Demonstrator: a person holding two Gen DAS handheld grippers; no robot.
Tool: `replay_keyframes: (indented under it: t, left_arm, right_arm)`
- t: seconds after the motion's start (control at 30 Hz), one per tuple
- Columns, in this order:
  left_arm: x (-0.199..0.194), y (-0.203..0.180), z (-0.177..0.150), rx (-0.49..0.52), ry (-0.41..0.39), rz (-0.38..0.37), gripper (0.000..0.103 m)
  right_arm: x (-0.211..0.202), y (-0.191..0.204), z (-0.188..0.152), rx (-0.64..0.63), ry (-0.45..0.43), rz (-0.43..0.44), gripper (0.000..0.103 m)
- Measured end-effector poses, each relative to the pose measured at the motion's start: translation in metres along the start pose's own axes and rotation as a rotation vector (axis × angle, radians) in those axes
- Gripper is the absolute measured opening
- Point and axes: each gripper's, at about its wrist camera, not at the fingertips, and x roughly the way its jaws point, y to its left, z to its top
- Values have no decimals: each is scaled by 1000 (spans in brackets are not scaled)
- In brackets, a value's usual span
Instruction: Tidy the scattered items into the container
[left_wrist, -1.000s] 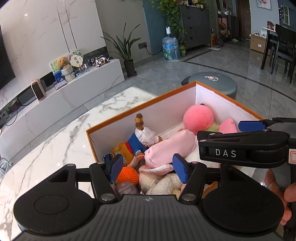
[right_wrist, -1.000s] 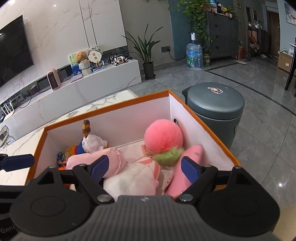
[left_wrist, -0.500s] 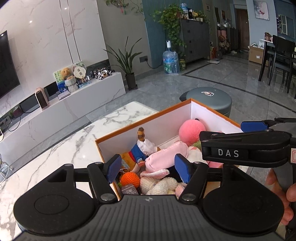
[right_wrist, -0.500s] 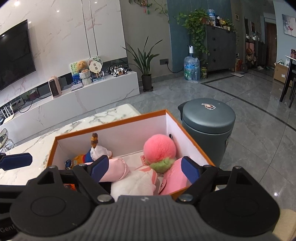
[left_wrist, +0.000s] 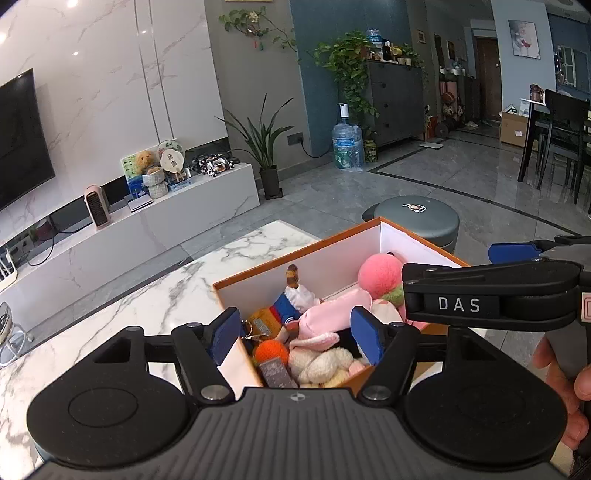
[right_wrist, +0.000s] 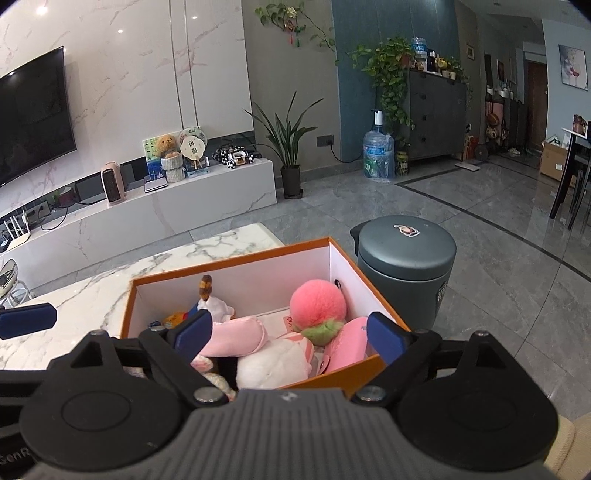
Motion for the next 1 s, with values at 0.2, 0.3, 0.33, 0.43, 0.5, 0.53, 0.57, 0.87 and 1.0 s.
replay_keyframes:
  t: [0.2, 0.3, 0.33, 0.43, 0.5, 0.53, 0.57, 0.87, 1.0]
  left_arm:
    - [-8, 1, -11, 16, 73, 12, 78]
    - [-8, 1, -19, 17, 129, 21, 79]
    - [-9, 2, -22, 10, 142, 18, 79]
    - [-12, 5, -32, -7, 175, 13, 81]
    - [-15, 5, -38, -15, 186, 15, 82]
    - [-17, 5, -41, -19, 186, 18, 84]
    - [-19, 5, -44, -23, 186, 20, 85]
    - [-45, -2, -59, -17, 132, 45, 85]
    - [-56, -6, -67, 1, 114, 61, 86]
  right_arm:
    - [-13, 15, -8, -67, 30, 8, 95]
    - [-15, 24, -15, -106, 89, -1, 95]
    - [-16, 26, -18, -114, 104, -3, 95]
    - [-20, 29, -28, -125, 139, -5, 95]
    - [-22, 30, -35, -123, 159, -4, 95]
    - [-23, 30, -37, -122, 166, -3, 96]
    - [-25, 30, -41, -122, 171, -3, 96]
    - [-47, 29, -58, -108, 137, -7, 97]
    - [-58, 29, -65, -100, 126, -11, 97]
